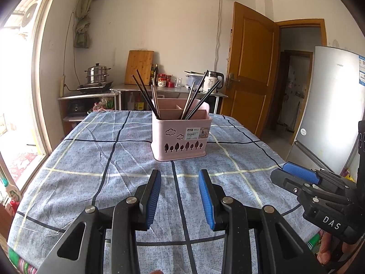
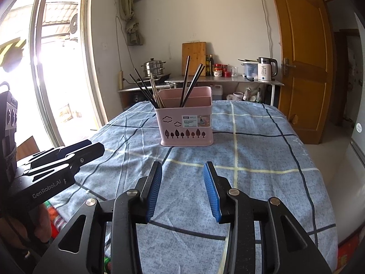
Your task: Organize utensils
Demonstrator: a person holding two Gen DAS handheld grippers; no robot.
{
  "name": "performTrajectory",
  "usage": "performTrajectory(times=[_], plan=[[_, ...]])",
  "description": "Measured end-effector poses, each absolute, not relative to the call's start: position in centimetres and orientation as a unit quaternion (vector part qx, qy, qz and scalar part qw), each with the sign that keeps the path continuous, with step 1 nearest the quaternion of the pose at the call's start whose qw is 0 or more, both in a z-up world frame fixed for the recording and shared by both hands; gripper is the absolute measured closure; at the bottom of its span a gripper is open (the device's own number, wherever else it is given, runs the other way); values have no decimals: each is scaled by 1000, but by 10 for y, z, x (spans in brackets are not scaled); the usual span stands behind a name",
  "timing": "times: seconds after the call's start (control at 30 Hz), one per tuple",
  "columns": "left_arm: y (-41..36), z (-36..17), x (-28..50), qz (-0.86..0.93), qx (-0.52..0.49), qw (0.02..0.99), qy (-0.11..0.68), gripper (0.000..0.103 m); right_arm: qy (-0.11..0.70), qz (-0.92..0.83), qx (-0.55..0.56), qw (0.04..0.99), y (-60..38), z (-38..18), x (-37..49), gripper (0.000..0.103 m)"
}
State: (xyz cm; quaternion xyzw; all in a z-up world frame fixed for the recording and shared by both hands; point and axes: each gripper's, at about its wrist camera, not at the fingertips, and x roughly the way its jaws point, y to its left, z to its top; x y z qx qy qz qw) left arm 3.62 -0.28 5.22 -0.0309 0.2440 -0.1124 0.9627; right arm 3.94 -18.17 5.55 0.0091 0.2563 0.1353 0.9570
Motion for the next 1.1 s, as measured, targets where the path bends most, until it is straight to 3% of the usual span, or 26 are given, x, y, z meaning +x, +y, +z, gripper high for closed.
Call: performTrajectory(times=[1.1], plan=[[-7,46,35,-114,-18,962,246,69,255,132,6,958,-180,56,39,64]])
